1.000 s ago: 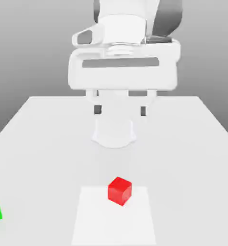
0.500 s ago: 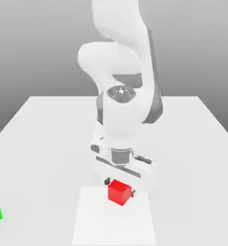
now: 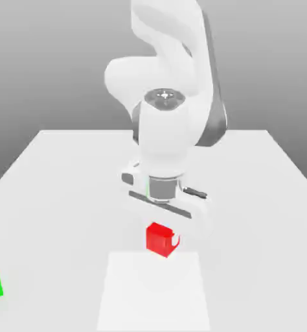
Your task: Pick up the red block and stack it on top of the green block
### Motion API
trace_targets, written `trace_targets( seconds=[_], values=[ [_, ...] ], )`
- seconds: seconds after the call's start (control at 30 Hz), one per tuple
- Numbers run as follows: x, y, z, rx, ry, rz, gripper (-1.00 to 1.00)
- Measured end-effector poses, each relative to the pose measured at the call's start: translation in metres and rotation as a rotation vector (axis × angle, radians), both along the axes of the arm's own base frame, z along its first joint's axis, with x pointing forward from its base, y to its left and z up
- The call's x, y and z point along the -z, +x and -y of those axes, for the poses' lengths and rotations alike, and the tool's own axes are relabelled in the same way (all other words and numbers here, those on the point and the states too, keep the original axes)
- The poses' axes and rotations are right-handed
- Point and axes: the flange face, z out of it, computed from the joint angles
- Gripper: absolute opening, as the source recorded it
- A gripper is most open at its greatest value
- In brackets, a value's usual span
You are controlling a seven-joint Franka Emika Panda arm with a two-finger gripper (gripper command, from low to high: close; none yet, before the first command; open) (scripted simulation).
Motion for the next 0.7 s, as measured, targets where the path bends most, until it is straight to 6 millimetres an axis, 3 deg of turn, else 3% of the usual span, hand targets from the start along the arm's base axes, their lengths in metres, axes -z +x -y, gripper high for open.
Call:
trace_targets(
  seconds=[0.13, 0.23, 0.33, 0.43, 0.5, 0.57, 0.6, 0.7],
  values=[
    [-0.009, 0.032, 0.079, 0.114, 0.018, 0.002, -1.0],
    [-0.015, 0.045, 0.146, 0.191, 0.02, 0.003, -1.0],
    [-0.022, 0.048, 0.213, 0.255, 0.012, 0.002, -1.0],
    [-0.03, 0.037, 0.286, 0.327, -0.006, 0.0, -1.0],
    [-0.013, 0.033, 0.305, 0.345, -0.011, -0.001, -1.0],
    [0.014, 0.032, 0.31, 0.349, -0.013, -0.002, -1.0],
    [0.025, 0.031, 0.31, 0.35, -0.013, -0.003, 1.0],
    [0.025, 0.031, 0.31, 0.35, -0.013, -0.003, 1.0]
  ],
)
